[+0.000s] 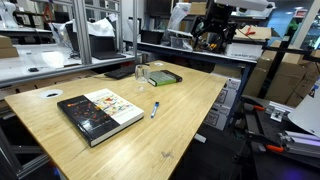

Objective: Put the pen in the glass

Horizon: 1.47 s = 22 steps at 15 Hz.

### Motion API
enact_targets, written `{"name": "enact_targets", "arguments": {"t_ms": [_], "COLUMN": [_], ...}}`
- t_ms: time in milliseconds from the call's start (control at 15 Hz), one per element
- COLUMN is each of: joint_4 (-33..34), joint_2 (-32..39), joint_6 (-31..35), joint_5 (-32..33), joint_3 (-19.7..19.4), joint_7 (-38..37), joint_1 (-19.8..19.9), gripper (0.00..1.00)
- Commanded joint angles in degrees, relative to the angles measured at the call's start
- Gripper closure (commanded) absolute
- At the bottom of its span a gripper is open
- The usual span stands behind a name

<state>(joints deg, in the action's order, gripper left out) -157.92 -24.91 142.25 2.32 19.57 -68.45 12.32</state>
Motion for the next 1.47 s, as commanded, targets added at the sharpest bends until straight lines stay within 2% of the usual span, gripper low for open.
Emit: {"name": "enact_targets", "arguments": {"t_ms": [0, 200, 400, 467, 667, 933, 1133, 1400], "joint_4": [0.14, 0.78, 1.07, 1.5, 4.44, 9.58, 14.45, 21.07], "joint_2": [1.44, 3.34, 3.34, 4.46, 10.17, 19.05, 25.79, 34.57], "joint_6": [-0.69, -1.02, -1.3, -0.94, -0.42, 3.47, 4.75, 5.49], "joint_5": [4.95, 7.75, 7.8, 5.8, 6.42, 9.29, 16.0, 27.13], "joint_3": [-1.32, -1.08, -1.19, -2.26, -1.79, -1.27, -2.43, -7.34], "joint_7": [-4.84, -7.91, -7.91, -7.49, -12.04, -19.45, -27.21, -34.72], "joint_1": [-1.91, -2.08, -2.05, -2.87, -4.19, -8.47, -11.95, -18.16], "gripper": [0.0, 0.0, 0.0, 0.0, 0.0, 0.0, 0.0, 0.0]}}
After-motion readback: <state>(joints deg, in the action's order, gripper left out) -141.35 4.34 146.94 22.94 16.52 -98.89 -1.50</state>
